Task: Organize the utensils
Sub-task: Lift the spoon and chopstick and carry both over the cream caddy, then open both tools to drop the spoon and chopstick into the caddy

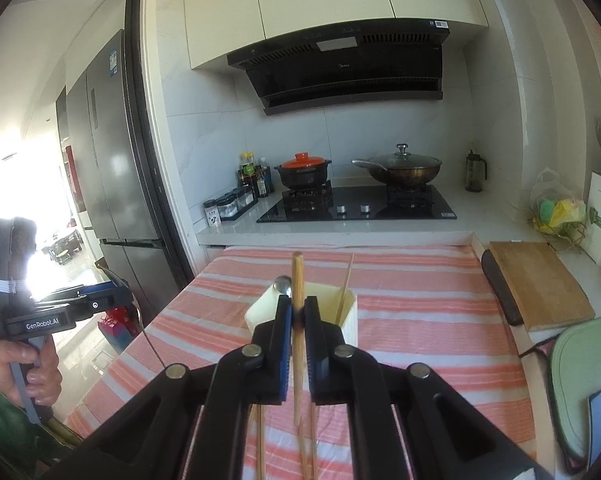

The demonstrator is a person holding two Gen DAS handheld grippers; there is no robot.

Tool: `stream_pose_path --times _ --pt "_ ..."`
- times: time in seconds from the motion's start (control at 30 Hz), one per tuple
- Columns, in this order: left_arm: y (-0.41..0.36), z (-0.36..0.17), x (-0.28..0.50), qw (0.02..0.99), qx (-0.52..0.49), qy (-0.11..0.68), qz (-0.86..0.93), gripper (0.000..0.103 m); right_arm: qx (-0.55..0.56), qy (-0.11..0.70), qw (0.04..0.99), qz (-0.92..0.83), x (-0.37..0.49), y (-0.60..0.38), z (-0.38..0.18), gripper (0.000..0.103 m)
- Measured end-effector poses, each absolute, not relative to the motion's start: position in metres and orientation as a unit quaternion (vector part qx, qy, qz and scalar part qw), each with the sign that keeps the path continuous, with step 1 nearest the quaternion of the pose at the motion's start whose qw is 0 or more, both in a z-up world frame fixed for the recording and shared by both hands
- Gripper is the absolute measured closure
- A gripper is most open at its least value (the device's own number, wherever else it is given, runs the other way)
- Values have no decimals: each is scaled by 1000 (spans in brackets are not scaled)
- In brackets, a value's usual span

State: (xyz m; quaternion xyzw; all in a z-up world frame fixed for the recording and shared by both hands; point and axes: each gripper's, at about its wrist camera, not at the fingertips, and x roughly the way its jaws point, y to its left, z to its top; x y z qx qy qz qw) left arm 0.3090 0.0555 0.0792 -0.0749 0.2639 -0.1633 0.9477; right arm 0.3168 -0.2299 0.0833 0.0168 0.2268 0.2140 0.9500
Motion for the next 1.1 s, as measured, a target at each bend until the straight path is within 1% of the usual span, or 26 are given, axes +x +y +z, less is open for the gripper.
stream_pose_path --times 0.17,0.33,0.47,0.67,0.8,0.97,1.03,1.1 --pt "51 117 352 959 -71 229 -150 62 18 188 959 213 356 -220 116 97" --pt "42 120 403 965 -77 213 -131 62 2 169 963 209 402 -204 124 97" --pt "34 94 443 960 -87 235 -127 62 -7 201 958 205 441 -193 99 97" --pt "24 28 488 941 -91 304 -116 62 -9 292 934 205 487 -185 33 97" --pt "19 -5 506 930 -92 340 -108 62 -4 336 921 198 507 -186 -4 97" --pt "13 -24 516 924 -81 361 -98 61 -2 347 919 187 517 -187 -20 95" --pt "11 -27 520 920 -73 372 -97 59 5 352 918 180 520 -190 -20 95" --pt "14 -22 516 919 -70 376 -98 53 20 358 918 172 520 -195 -16 81"
